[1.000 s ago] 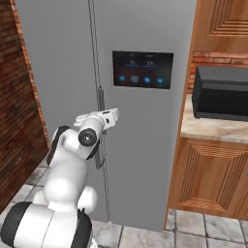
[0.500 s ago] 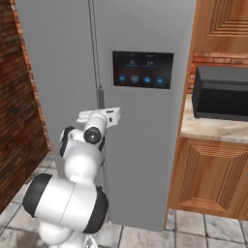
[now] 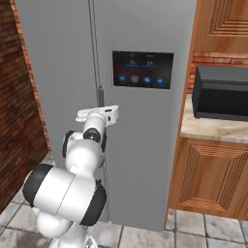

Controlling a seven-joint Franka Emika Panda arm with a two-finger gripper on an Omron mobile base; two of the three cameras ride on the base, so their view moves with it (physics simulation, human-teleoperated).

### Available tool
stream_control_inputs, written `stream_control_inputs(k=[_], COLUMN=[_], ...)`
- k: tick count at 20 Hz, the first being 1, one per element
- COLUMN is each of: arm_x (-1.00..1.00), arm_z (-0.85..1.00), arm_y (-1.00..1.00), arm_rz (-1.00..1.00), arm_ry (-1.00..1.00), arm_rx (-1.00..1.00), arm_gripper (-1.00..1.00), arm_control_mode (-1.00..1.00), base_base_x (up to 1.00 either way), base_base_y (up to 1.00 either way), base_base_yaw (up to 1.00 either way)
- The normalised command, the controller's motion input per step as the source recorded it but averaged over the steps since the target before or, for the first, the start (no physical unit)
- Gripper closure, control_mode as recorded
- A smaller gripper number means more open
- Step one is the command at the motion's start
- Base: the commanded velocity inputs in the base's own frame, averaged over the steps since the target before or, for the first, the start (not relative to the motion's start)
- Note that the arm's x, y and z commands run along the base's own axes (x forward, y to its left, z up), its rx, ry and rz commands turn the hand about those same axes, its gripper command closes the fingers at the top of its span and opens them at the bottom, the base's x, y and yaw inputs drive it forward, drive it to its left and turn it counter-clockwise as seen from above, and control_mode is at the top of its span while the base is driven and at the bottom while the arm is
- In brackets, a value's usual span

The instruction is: Open the fridge, grab two sodas, and place both sodas inside the bowl with ice on the dining counter.

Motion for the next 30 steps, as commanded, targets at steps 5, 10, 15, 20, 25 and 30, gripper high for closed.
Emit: stream_control_inputs(k=[5, 10, 15, 20, 25, 30], arm_x=[0.0, 0.02, 0.21, 0.24, 0.07, 0.09], arm_z=[0.32, 0.22, 0.03, -0.04, -0.16, -0.27], arm_y=[0.18, 0.27, 0.14, -0.03, -0.16, -0.2], arm_rz=[-0.02, -0.02, 0.0, 0.0, 0.0, 0.0], arm_ry=[0.0, 0.03, 0.1, 0.06, 0.0, 0.0], arm_rx=[0.0, 0.0, 0.0, 0.0, 0.0, 0.0], arm_gripper=[-1.0, -1.0, -1.0, -1.0, -1.0, -1.0], arm_control_mode=[-1.0, -1.0, -1.0, -1.0, -1.0, -1.0], base_base_x=[0.0, 0.0, 0.0, 0.0, 0.0, 0.0], base_base_y=[0.0, 0.0, 0.0, 0.0, 0.0, 0.0], base_base_yaw=[0.0, 0.0, 0.0, 0.0, 0.0, 0.0])
